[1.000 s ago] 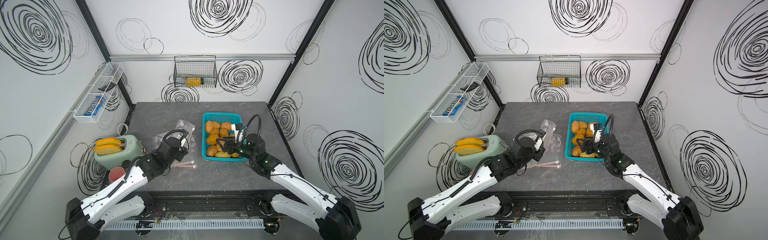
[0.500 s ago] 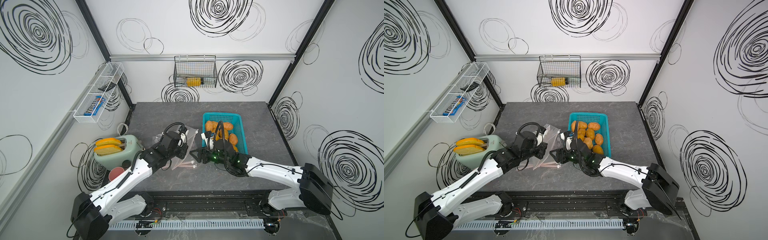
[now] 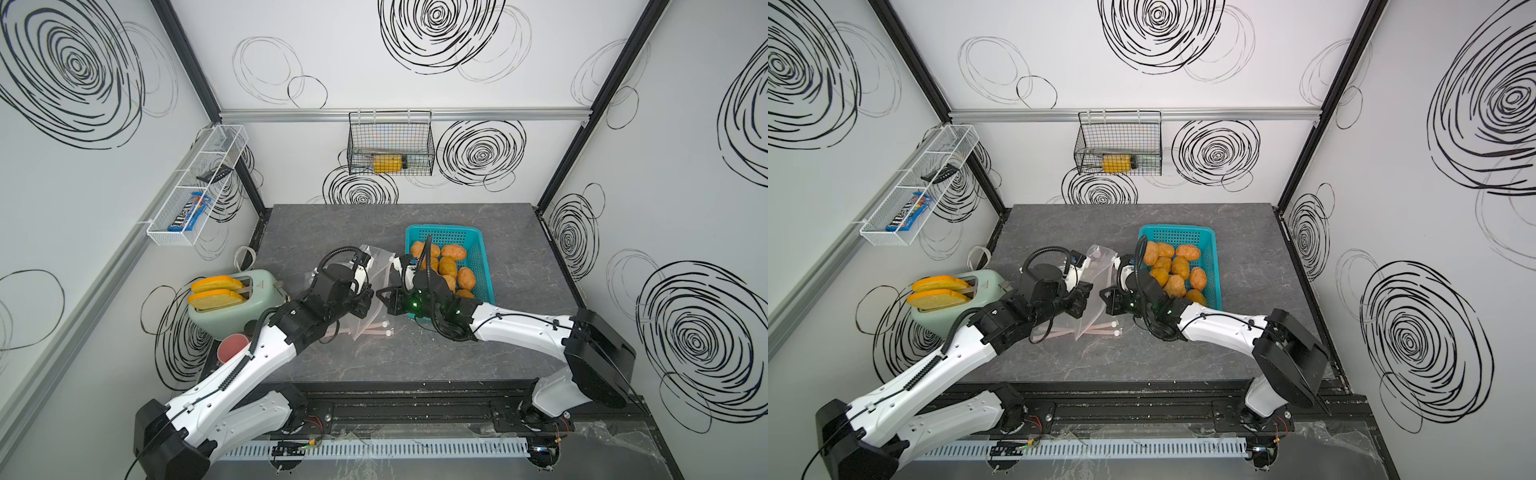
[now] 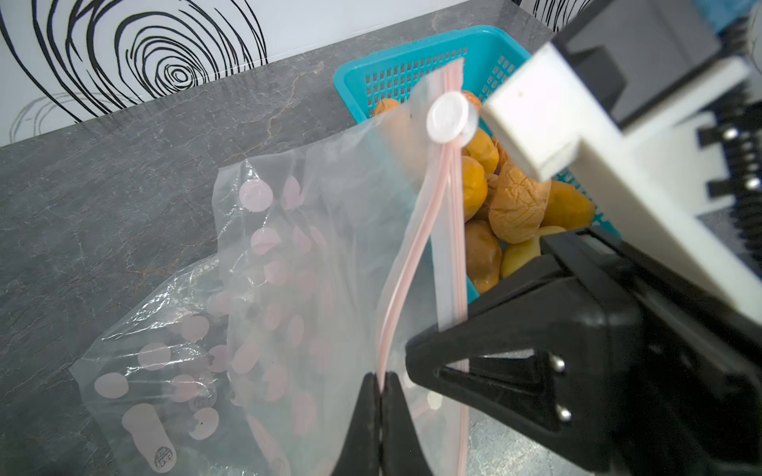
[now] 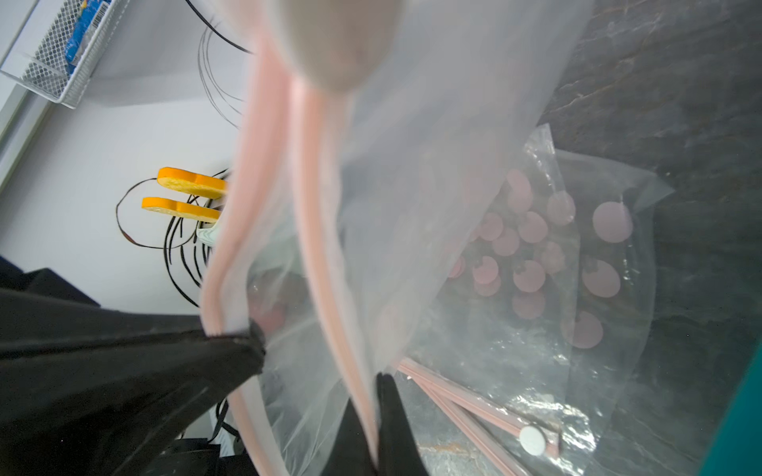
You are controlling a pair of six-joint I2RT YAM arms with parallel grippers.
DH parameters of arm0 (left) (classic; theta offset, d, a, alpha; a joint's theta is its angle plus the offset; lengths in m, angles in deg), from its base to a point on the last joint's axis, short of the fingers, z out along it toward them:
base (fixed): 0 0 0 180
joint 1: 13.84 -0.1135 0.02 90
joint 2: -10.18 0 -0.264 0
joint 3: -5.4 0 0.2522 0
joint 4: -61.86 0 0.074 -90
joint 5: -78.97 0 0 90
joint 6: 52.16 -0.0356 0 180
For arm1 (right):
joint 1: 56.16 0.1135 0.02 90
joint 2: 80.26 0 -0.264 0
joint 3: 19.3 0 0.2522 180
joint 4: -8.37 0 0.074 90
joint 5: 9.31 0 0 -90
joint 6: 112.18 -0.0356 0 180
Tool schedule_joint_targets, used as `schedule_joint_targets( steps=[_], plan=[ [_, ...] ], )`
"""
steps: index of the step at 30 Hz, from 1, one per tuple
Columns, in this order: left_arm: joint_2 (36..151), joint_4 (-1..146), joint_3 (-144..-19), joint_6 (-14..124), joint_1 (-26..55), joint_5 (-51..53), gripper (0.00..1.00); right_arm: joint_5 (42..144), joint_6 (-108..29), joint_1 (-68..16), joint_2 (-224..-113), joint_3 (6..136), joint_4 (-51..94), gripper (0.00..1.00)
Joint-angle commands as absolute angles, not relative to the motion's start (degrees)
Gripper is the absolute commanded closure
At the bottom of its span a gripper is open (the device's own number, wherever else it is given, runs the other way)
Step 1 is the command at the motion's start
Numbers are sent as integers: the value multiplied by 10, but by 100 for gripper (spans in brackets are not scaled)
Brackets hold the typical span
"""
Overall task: Put the potatoes into a zipper bag and zip it
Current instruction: Open the zipper of the food storage bag.
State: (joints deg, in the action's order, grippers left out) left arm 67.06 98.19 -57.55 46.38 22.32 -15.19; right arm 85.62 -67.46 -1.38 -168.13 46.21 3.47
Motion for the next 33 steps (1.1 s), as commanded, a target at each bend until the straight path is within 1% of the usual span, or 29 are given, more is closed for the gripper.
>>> schedule_joint_targets(
  steps=[1,2,3,4,6,9,14,18,26,33],
  plan=[
    [660,968,-572,464,229,-159,73,843,-686,-17,-1662,474,11,100],
    [660,970,-573,463,229,-155,62,840,-689,-19,-1659,474,5,100],
    [662,973,-575,461,232,-151,54,837,-695,-21,-1656,476,1,100],
    [662,974,-576,461,236,-152,49,834,-703,-24,-1655,482,4,100],
    [663,976,-574,459,246,-166,46,829,-718,-30,-1653,492,17,100],
    [666,981,-573,456,267,-203,46,827,-731,-33,-1654,496,18,100],
    [669,980,-571,456,275,-224,46,846,-742,-32,-1665,496,15,100],
    [676,982,-572,467,275,-255,49,855,-748,-30,-1663,484,16,100],
    [676,979,-571,469,262,-261,53,886,-753,-18,-1656,461,1,100],
    [680,977,-569,467,261,-261,61,890,-752,-12,-1645,454,5,100]
  ],
)
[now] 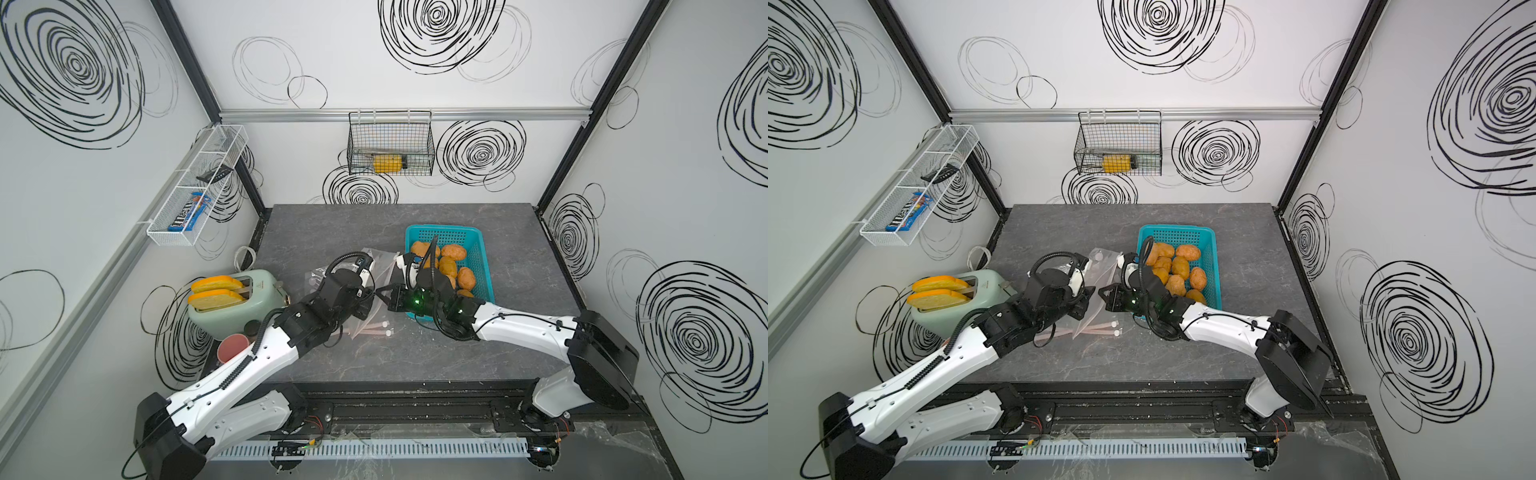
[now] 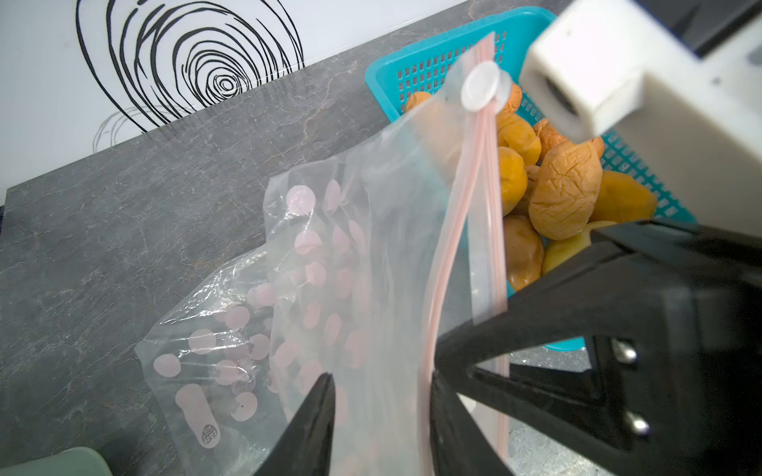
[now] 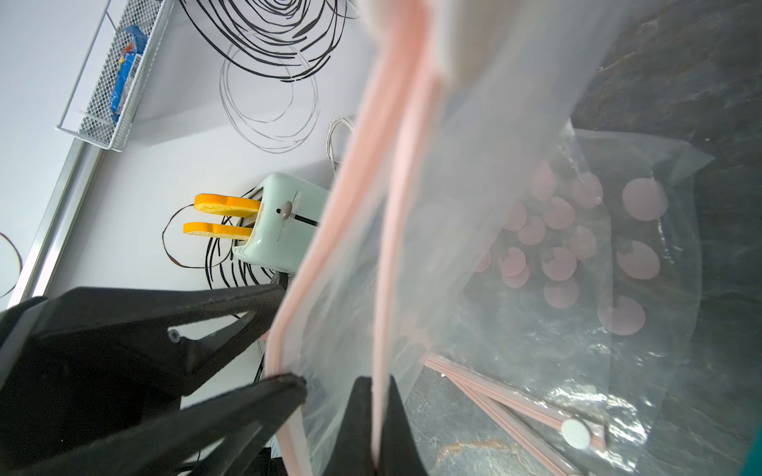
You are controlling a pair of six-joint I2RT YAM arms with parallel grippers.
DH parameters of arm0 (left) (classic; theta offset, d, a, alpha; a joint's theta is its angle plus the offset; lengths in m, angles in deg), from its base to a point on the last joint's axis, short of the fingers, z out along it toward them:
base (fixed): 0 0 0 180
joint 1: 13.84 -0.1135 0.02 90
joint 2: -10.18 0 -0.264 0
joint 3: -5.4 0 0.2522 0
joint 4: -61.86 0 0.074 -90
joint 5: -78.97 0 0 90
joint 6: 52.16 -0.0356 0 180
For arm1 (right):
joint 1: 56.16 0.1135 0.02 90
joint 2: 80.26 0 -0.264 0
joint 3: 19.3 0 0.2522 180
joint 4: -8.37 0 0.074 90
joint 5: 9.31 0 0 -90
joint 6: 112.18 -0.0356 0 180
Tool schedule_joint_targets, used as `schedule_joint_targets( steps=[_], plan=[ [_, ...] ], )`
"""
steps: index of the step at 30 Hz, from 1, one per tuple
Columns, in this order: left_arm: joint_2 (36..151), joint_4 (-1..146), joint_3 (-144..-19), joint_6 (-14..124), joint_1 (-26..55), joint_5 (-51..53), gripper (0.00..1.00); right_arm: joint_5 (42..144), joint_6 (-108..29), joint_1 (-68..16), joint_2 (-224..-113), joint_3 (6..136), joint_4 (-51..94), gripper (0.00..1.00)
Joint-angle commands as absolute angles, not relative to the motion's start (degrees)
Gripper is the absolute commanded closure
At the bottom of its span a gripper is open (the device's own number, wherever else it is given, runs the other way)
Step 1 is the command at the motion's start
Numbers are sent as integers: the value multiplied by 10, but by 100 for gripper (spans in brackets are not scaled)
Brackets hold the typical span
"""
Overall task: Put the potatoes into a zipper bag and zip it
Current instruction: Open the zipper of the food storage bag.
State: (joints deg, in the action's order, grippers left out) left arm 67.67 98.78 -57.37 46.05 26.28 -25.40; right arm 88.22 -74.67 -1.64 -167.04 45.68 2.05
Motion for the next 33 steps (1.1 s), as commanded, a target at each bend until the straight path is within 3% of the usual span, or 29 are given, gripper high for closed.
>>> schedule_joint_targets(
  steps=[1,13,19,27,33],
  plan=[
    [683,979,-569,467,263,-261,61,890,-751,-11,-1642,454,5,100],
    [689,984,-570,468,277,-278,63,874,-737,-13,-1631,452,20,100],
    [673,974,-567,471,278,-289,75,875,-716,-13,-1641,455,29,100],
    [646,971,-567,471,288,-350,100,836,-676,-12,-1655,472,109,100],
    [599,953,-558,475,281,-397,100,801,-660,-11,-1664,498,167,97]
  ],
)
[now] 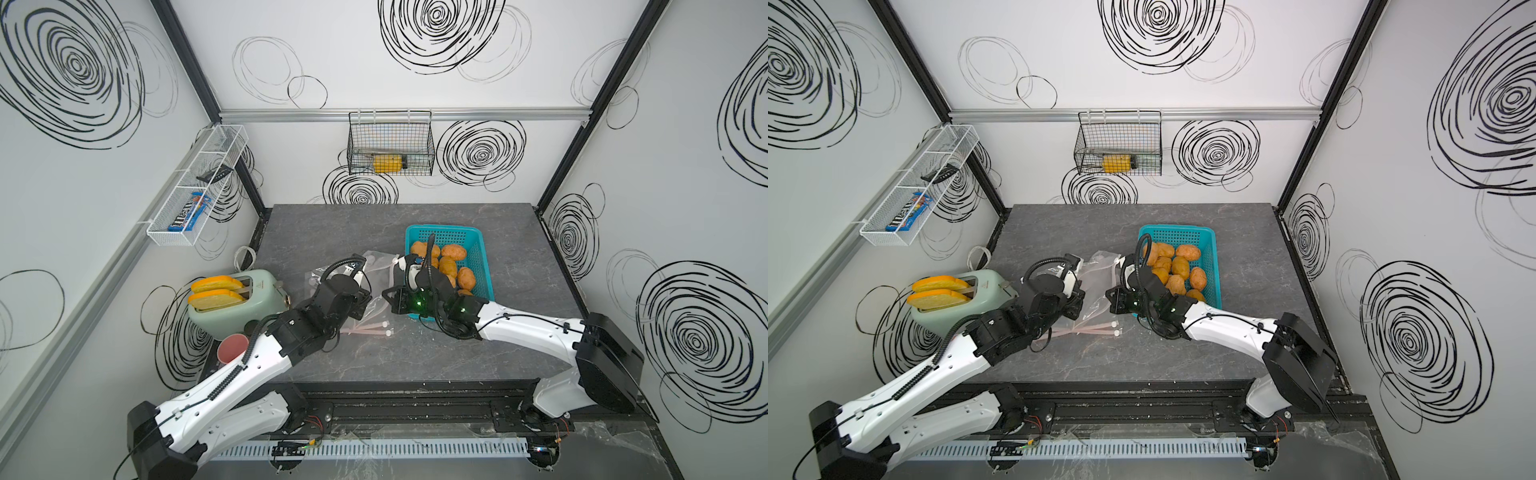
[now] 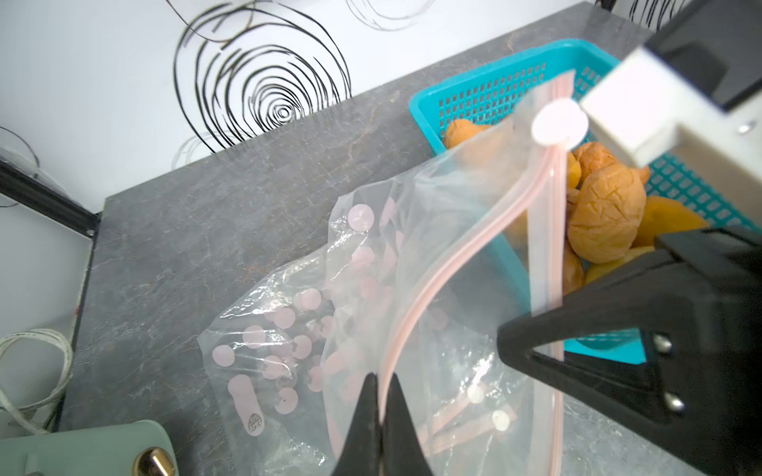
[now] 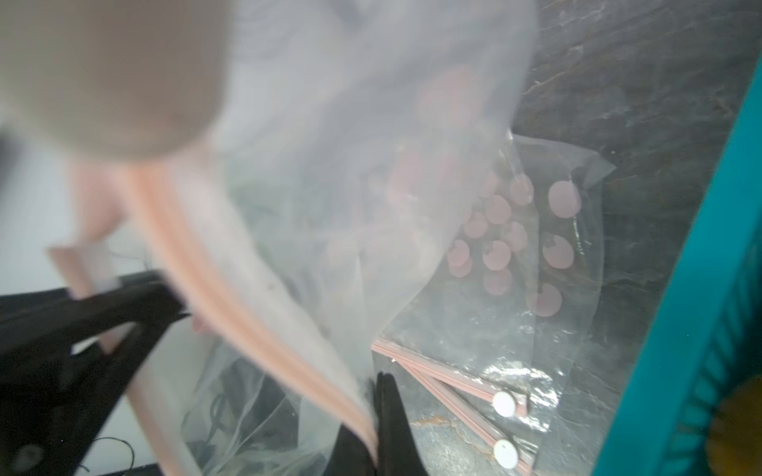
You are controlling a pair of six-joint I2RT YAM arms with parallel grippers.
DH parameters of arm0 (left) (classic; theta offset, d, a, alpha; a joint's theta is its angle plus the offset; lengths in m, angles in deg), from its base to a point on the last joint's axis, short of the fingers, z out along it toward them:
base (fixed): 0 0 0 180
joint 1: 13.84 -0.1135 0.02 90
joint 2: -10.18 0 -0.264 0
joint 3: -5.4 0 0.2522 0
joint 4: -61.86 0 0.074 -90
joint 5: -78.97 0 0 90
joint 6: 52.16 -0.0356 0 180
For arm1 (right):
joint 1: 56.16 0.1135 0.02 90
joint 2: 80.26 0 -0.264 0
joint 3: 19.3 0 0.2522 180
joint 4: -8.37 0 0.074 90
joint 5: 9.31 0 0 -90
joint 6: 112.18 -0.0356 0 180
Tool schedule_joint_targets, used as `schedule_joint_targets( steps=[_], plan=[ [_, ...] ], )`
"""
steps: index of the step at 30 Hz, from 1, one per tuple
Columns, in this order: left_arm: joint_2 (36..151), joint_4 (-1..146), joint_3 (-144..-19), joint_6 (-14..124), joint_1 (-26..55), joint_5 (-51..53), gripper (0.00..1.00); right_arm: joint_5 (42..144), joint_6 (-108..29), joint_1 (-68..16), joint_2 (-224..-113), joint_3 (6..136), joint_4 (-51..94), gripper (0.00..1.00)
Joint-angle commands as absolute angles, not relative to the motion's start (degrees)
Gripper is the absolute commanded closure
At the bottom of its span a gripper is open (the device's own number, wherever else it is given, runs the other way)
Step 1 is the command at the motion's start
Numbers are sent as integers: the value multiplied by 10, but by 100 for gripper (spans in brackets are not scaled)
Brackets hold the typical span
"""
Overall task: Put the potatoes into a zipper bag and zip it
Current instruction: Open the zipper of the food storage bag.
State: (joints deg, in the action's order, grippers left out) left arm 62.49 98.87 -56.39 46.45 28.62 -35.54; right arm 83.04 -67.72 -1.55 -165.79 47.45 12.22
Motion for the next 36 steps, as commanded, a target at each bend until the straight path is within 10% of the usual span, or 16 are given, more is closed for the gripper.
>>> schedule_joint_targets(
  steps=[1,11,20,36],
  plan=[
    [591,949,-556,477,280,-401,100,798,-656,-10,-1665,502,173,96],
    [588,946,-551,477,278,-400,100,769,-568,-5,-1697,584,277,84],
    [614,956,-555,477,278,-389,100,893,-475,-22,-1638,599,302,29],
    [619,962,-558,472,278,-375,100,914,-465,-306,-1496,432,324,23]
  ],
)
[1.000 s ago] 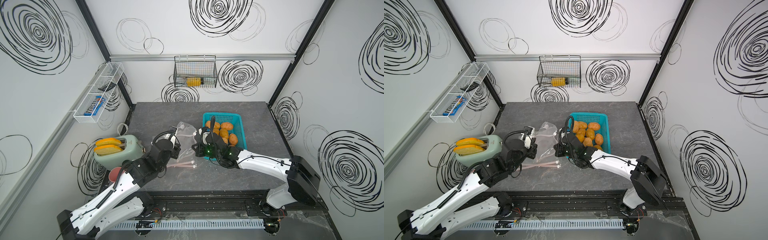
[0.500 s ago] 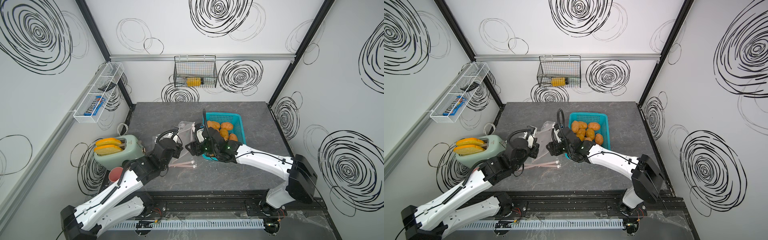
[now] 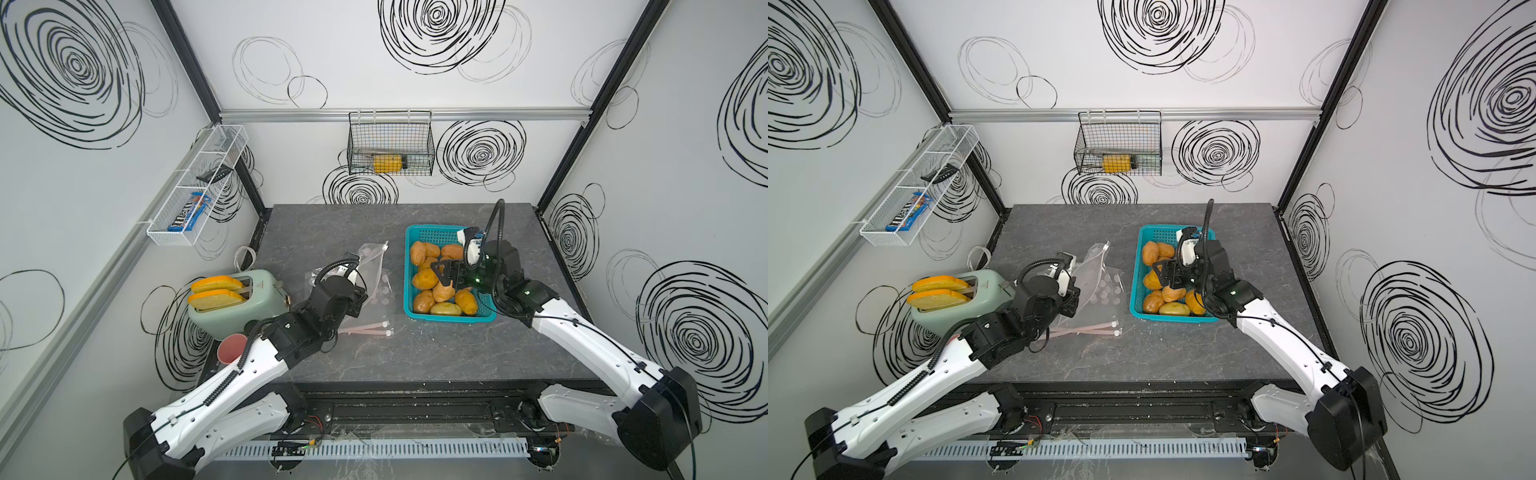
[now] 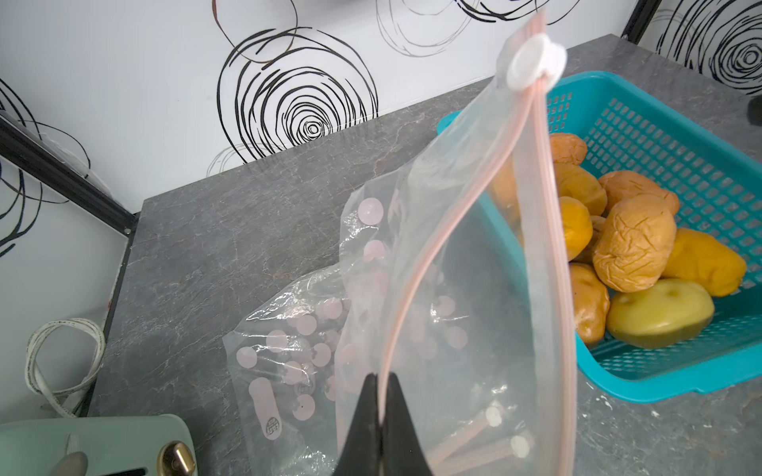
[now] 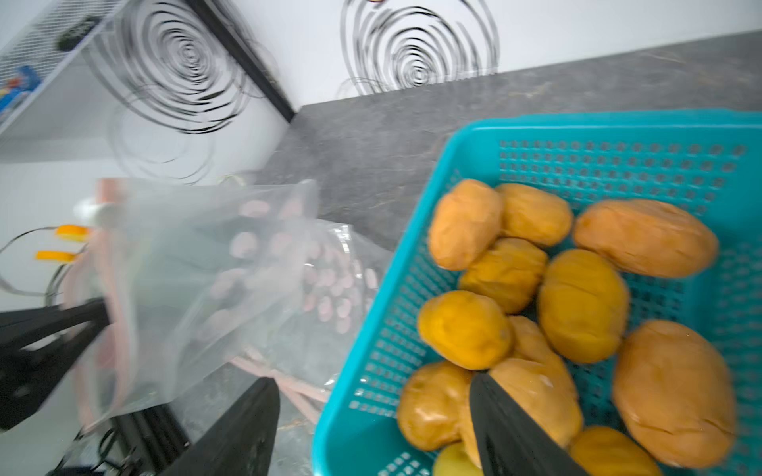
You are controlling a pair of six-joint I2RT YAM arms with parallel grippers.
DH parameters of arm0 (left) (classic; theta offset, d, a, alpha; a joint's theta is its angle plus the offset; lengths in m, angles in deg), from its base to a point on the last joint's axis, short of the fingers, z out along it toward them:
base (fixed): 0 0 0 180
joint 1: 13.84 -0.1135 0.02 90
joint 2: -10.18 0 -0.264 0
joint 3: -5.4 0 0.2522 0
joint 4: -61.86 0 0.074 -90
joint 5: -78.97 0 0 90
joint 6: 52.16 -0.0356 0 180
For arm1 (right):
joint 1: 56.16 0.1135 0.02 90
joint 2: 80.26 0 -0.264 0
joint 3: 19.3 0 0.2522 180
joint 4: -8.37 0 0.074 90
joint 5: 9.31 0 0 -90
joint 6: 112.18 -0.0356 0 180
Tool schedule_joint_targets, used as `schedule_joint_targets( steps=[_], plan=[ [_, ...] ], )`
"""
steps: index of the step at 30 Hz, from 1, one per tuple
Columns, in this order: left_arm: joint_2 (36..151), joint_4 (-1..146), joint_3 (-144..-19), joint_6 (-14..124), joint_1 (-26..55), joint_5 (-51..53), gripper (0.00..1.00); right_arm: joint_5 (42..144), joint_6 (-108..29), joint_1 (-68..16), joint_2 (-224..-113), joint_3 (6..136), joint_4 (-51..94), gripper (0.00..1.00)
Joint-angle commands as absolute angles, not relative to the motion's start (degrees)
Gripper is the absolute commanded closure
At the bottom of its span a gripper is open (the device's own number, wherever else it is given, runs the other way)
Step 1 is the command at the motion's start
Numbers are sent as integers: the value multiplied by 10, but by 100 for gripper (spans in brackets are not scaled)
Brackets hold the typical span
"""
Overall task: Put the potatoes into a zipper bag and zip it
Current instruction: Open the zipper of the food storage bag, then pick up the potato from the basket.
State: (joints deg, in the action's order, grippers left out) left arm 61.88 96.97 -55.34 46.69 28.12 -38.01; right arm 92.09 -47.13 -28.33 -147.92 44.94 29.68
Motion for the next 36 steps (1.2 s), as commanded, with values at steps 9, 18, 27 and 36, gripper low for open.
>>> schedule_joint_targets(
  steps=[9,18,27,36],
  plan=[
    [623,965,-559,471,277,-369,100,884,-472,-312,-1575,420,346,22],
    [626,967,-561,470,278,-359,100,916,-484,-312,-1637,409,301,33],
    [630,966,-561,470,277,-357,100,925,-479,-312,-1653,407,290,57],
    [639,970,-561,471,278,-336,100,954,-462,-282,-1545,383,235,66]
  ],
)
